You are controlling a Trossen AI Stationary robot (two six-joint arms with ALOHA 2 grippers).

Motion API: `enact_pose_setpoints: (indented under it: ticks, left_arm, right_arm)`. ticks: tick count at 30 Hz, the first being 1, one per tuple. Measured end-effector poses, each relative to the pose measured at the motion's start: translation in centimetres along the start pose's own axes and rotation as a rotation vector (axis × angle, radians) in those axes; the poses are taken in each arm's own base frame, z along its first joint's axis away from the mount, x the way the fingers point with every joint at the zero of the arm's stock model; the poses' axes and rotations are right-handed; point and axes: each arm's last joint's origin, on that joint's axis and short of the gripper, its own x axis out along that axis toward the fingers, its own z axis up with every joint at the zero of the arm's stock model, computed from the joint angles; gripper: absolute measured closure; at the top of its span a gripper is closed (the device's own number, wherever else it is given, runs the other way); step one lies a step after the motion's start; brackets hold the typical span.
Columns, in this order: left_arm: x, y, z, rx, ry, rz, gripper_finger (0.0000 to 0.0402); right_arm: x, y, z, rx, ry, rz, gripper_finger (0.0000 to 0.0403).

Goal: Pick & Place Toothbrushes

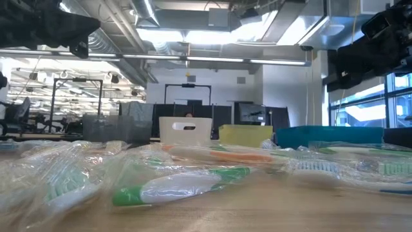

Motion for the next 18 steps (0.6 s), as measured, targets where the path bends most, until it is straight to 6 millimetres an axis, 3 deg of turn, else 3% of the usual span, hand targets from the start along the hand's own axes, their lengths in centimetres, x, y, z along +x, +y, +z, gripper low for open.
enact_pose_setpoints:
  ticks: [18]
  left_arm:
    - [0.00,0.00,0.00,0.000,0.000,0.000,0.0393]
  right_arm:
    - [0.00,0.00,0.00,0.000,0.000,0.000,0.0243]
